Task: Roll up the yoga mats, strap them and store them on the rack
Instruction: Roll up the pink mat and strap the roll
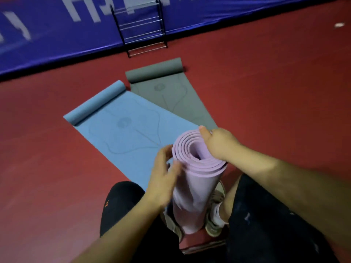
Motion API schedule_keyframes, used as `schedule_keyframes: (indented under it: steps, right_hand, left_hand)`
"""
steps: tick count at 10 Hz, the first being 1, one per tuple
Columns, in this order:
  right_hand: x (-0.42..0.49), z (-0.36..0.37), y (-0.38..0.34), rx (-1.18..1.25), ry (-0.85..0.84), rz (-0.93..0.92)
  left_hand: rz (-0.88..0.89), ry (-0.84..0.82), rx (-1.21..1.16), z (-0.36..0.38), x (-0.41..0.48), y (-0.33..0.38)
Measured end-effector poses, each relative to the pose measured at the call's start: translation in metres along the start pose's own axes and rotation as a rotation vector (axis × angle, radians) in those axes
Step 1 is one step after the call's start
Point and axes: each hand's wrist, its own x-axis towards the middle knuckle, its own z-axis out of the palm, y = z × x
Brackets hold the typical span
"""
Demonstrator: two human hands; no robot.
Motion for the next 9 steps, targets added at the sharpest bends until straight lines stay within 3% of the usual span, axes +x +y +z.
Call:
schedule_keyframes:
  steps: [1, 3, 4, 5, 7, 8, 9]
  right_hand:
    - [0.011, -0.013, 0.018, 0.057, 0.001, 0.035]
    - [0.019, -0.021, 0.021, 0.216, 0.048, 0.122]
    - [0.034, -0.031, 0.035, 0.294, 0.078, 0.206]
    - [0.048, -0.038, 0.054, 0.533, 0.128, 0.264]
    - [0.082, -0.048, 0.117, 1.008, -0.013, 0.326]
    - [0.094, -0.052, 0.156, 1.177, -0.126, 0.325]
    - [0.099, -0.049, 0.205, 1.231, -0.095, 0.411]
  left_hand:
    - [0.139, -0.183, 0.133, 0.025, -0.017, -0.062]
    - [0.178, -0.090, 0.044, 0.052, 0.024, -0.061]
    - [0.233, -0.146, 0.056, 0.058, 0.049, -0.053]
    - [0.295, -0.200, 0.061, 0.067, 0.073, -0.045]
    - [0.276, -0.210, 0.104, 0.102, 0.116, -0.035]
    - [0.277, -0.208, 0.183, 0.124, 0.136, -0.028]
    - [0.271, -0.210, 0.234, 0.149, 0.151, -0.025]
